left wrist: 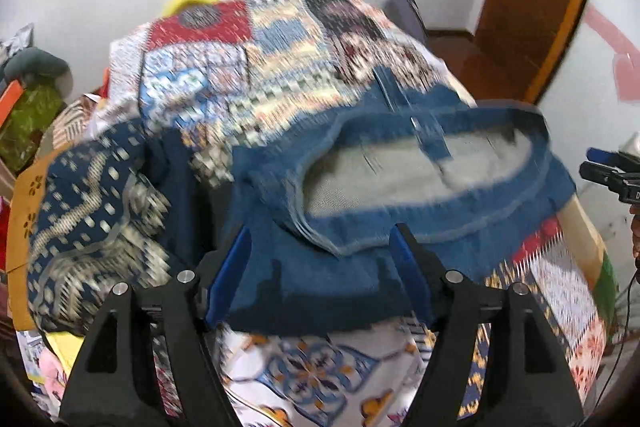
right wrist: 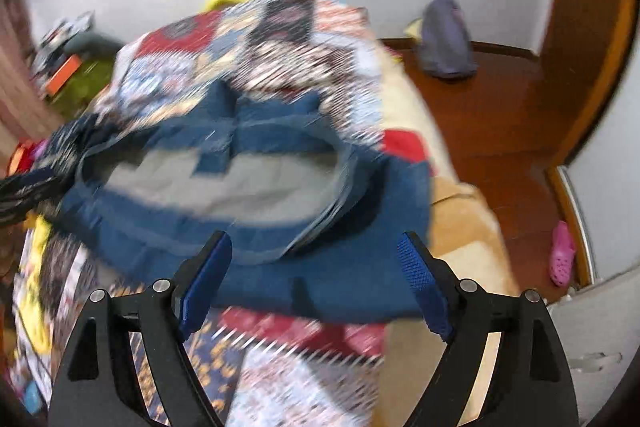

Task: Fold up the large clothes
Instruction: 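Lift the hem with both tools and fold it over toward the collar, release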

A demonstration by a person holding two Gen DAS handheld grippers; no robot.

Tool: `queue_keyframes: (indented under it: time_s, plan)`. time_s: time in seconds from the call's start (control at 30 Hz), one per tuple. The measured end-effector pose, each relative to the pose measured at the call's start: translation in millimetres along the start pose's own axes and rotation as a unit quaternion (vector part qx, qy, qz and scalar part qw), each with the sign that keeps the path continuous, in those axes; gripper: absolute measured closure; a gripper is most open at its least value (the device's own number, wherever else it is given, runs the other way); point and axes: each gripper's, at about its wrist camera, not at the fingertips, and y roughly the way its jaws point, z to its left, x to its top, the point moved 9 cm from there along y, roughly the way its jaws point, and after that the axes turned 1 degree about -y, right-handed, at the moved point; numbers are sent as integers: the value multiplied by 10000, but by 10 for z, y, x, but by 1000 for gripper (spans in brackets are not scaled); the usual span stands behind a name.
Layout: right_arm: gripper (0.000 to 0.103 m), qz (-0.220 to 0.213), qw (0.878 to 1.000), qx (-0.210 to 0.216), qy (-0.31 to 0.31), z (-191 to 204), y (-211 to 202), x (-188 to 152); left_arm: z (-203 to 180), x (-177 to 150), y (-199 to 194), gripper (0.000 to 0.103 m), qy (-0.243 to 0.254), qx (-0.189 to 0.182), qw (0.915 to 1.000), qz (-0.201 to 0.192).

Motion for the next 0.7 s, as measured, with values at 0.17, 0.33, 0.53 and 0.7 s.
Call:
queue_keyframes:
  time_s: [0.17,0.33,0.53,0.7]
  plan:
    - [21,303,9987,217,-350,367,256,-257,-174,-291,354,32,110,-37,9988,465]
    - [21,604,9969,265,-426,505,669,-297,-218,-289,781,21,230,183,9980,566]
    - [23,1026,9923,250,-652,541,1227,174,74,393,1159,18,264,853,9951,425]
    - [21,-150,9979,-514,375,198,992,1122,552,1040,973,21,-732,1075,9915,-51]
